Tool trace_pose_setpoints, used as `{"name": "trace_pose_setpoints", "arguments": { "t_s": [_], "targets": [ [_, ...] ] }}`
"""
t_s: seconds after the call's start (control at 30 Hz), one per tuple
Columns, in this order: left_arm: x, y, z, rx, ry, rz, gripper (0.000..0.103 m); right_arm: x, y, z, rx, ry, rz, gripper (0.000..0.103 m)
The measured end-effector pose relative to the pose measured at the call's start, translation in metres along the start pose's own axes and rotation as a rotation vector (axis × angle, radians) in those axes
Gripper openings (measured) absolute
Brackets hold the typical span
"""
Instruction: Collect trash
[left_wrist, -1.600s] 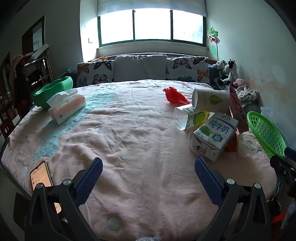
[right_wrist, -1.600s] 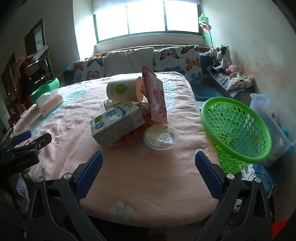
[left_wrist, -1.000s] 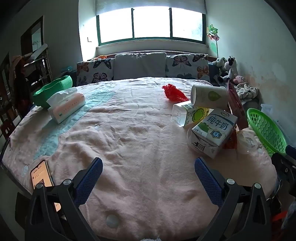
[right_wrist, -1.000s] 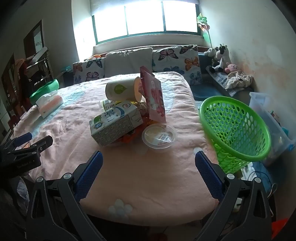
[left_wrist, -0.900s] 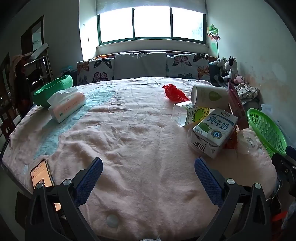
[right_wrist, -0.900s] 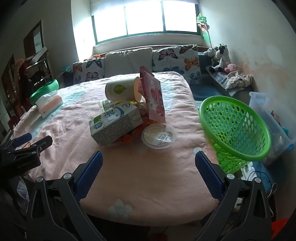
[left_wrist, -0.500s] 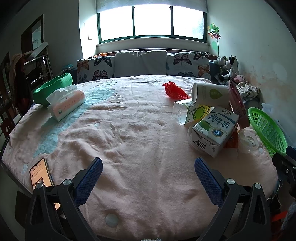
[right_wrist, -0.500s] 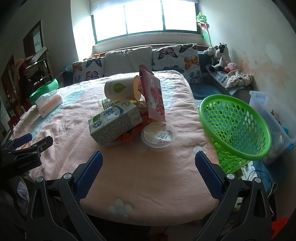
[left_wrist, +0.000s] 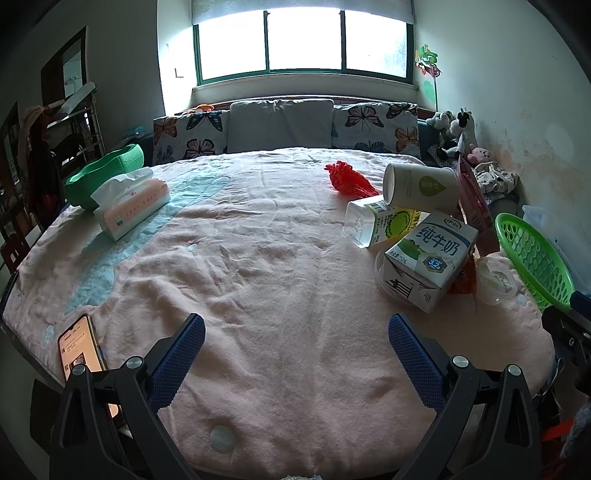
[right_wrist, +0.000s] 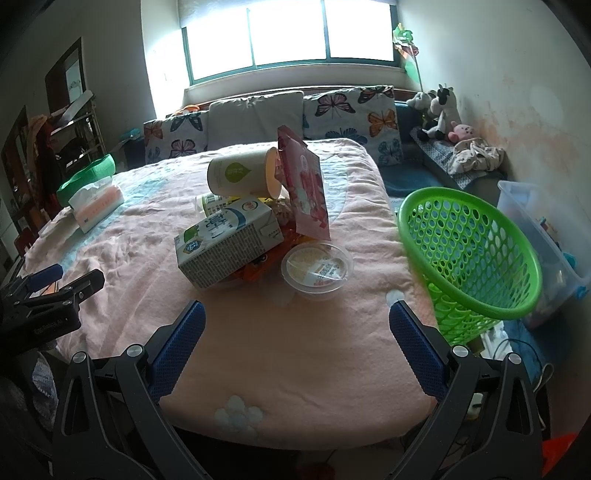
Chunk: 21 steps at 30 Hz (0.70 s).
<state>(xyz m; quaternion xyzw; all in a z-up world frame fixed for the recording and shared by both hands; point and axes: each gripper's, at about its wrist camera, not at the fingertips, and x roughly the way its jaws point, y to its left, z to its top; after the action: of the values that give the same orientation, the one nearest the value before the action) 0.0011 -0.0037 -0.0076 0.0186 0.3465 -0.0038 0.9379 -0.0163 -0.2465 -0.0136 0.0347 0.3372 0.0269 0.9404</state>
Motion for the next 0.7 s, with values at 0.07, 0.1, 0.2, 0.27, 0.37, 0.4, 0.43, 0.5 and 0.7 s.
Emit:
{"name": "trace_pose_setpoints", "arguments": {
  "t_s": [0.07, 0.1, 0.2, 0.27, 0.37, 0.4, 0.43, 0.5, 0.7],
  "targets": [
    [0.0, 0.0002, 0.0, -0.001, -0.001, 0.0, 0.096, 0.0002, -0.0003, -0.0002, 0.0, 0.001, -0.001, 0.099],
    [0.0, 0.0002, 0.0001, -0.002, 0.0, -0.001, 0.096, 0.0002, -0.0002, -0.0001, 0.001, 0.002, -0.001, 0.099],
    [0.0, 0.0001, 0.0002, 0.0, 0.0, 0.001, 0.096, 0.0005, -0.0001, -0.0002, 0.0, 0.001, -0.001, 0.099],
    [0.0, 0.0002, 0.0001, -0.001, 0.0, 0.0, 0.096, 0.0007, -0.0004, 0.0002, 0.0, 0.002, 0.0, 0.099],
    [0.0001, 0.0003, 0.0001, -0.001, 0.001, -0.001, 0.096, 0.0024, -0.0009, 0.001, -0.001, 0.006, 0.001, 0.099],
    [0.0002, 0.0004, -0.0002, 0.0, 0.002, -0.001, 0.096, 0.0028, -0.0015, 0.001, 0.0, 0.006, 0.001, 0.099],
    [0.0008, 0.0007, -0.0007, 0.001, 0.002, -0.001, 0.096, 0.0029, -0.0014, 0.0014, 0.0, 0.007, 0.001, 0.099],
    [0.0009, 0.0007, -0.0006, 0.0, 0.002, -0.002, 0.096, 0.0029, -0.0015, 0.0015, 0.0, 0.007, 0.001, 0.099],
    [0.0009, 0.0004, -0.0005, 0.001, 0.002, 0.0, 0.096, 0.0029, -0.0014, 0.0013, 0.0, 0.006, 0.0, 0.099]
  ]
}}
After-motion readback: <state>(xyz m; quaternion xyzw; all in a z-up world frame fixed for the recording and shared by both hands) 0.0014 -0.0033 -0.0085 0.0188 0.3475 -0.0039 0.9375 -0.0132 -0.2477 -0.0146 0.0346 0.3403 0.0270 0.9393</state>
